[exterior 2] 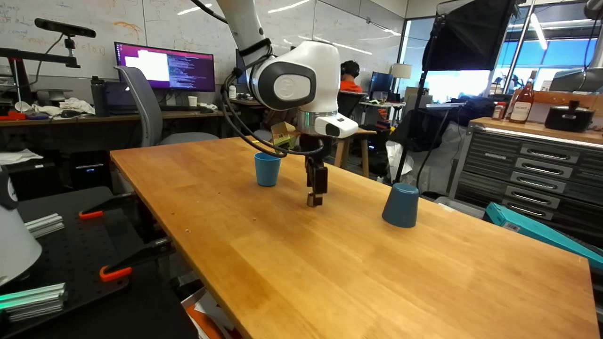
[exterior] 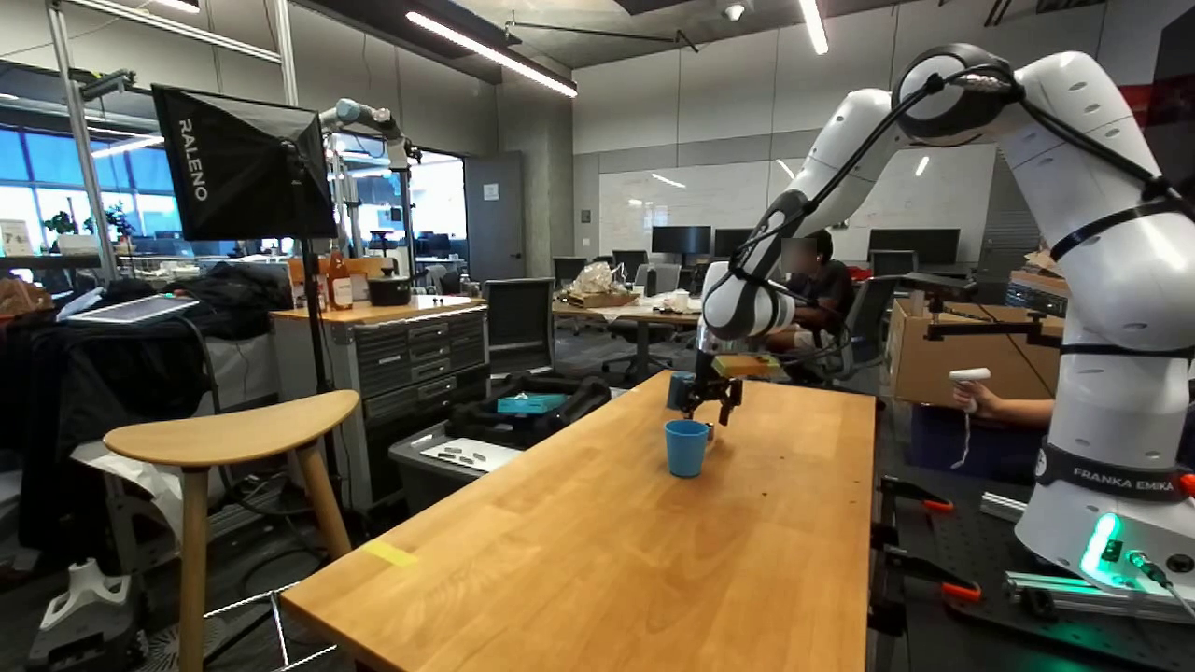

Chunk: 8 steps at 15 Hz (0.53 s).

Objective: Put the metallic object inside the light blue cup

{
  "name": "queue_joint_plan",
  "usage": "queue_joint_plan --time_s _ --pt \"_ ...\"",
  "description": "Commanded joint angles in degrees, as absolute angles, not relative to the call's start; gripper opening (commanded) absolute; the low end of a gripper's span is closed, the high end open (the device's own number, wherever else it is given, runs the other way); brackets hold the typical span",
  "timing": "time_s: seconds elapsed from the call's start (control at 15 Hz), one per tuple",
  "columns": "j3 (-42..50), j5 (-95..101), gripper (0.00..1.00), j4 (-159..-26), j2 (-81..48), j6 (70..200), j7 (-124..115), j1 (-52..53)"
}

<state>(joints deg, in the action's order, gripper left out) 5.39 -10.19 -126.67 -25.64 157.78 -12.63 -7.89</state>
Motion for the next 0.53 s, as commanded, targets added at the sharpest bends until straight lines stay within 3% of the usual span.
queue_joint_plan --time_s 0.0,0.07,0.47 --pt "3.62 -13.56 0.75 -125.92 -25.9 155.15 -11.03 -9.14" --pt "3.3 -14.46 0.75 -126.01 -25.96 154.67 -10.6 -9.58" --pt "4.48 -15.4 0.27 -124.71 -27.15 155.06 -9.15 -11.46"
